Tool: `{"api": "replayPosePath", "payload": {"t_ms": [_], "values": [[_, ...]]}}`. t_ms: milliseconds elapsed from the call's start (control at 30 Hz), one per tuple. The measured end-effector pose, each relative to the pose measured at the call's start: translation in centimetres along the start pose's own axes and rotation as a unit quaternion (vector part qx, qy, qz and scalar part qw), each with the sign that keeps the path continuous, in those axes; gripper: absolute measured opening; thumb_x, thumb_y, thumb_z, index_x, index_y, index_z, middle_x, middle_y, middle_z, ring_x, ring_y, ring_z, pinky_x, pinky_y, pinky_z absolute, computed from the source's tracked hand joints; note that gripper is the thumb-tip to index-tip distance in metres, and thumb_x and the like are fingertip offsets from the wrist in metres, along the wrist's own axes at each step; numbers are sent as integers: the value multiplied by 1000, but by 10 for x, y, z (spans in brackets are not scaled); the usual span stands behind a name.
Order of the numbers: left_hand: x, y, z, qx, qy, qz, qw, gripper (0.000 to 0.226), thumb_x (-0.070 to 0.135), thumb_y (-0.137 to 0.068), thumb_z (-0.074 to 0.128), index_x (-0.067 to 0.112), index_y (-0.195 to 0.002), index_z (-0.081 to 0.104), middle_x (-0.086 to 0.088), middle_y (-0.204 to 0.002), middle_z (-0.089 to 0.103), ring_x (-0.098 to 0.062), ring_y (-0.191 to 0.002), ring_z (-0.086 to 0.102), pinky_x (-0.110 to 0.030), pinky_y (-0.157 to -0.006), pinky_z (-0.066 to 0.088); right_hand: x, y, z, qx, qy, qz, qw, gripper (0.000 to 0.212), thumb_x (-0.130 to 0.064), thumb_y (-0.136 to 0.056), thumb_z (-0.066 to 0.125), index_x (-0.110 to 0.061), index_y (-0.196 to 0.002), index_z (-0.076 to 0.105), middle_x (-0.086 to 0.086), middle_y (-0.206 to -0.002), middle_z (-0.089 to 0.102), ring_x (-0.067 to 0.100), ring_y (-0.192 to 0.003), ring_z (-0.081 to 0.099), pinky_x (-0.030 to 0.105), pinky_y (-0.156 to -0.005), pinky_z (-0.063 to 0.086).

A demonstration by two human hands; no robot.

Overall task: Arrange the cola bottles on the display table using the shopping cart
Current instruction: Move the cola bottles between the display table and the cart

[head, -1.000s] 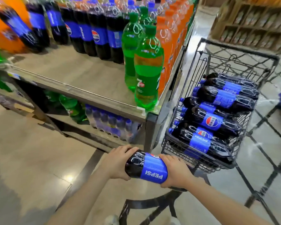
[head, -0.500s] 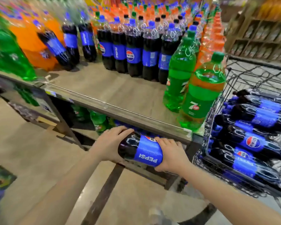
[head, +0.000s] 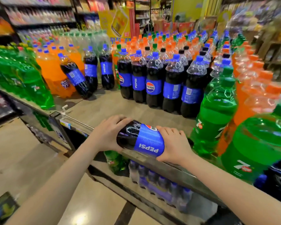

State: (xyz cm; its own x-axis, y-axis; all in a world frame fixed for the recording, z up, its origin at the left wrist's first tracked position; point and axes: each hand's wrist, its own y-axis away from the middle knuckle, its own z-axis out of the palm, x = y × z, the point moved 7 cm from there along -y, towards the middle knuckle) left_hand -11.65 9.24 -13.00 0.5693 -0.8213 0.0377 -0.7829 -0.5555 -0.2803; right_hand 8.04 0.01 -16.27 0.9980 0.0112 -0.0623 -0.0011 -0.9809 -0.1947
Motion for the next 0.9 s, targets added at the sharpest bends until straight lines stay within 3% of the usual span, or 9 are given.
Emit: {"api": "replayPosePath", "payload": {"t_ms": [200, 467, 667, 767, 900], "values": [[-43, -49, 26, -32, -16, -20, 999, 104, 52, -51, 73, 27, -145, 36, -5, -132, 50, -29, -111, 54, -40, -91, 48, 19, -65, 28, -15, -33, 4, 999, 104, -61, -48, 70, -24, -139, 36, -3, -125, 54, 26, -109, 55, 41, -87, 43], [-84, -109, 65, -66, -12, -3, 998, 104, 52, -48, 75, 33, -142, 35, 3, -130, 51, -24, -111, 55, -35, -87, 46, 45, -123, 64, -65, -49, 38, 996, 108, -61, -53, 72, -26, -145, 26, -7, -137, 44, 20, -121, 46, 39, -97, 36], [-126, -178, 78, -81, -9, 50, 995, 105, 51, -47, 73, 31, -144, 36, 3, -134, 48, -22, -115, 53, -30, -88, 42, 67, -177, 73, -59, -53, 97, 992, 108, -62, -55, 73, -26, -144, 24, -7, -138, 42, 19, -123, 43, 38, -99, 36], [-146, -216, 80, -76, -11, 77, 994, 107, 55, -45, 65, 31, -145, 34, 0, -137, 47, -25, -118, 52, -35, -93, 46, 78, -204, 69, -43, -42, 128, 990, 108, -60, -57, 71, -26, -146, 21, -7, -141, 39, 19, -126, 40, 38, -100, 33], [-164, -255, 86, -73, -19, 115, 990, 106, 57, -47, 65, 33, -145, 34, 1, -136, 47, -24, -118, 52, -39, -88, 48, 89, -229, 71, -31, -30, 169, 985, 109, -60, -58, 70, -25, -148, 19, -8, -143, 36, 19, -128, 37, 38, -100, 32]]}}
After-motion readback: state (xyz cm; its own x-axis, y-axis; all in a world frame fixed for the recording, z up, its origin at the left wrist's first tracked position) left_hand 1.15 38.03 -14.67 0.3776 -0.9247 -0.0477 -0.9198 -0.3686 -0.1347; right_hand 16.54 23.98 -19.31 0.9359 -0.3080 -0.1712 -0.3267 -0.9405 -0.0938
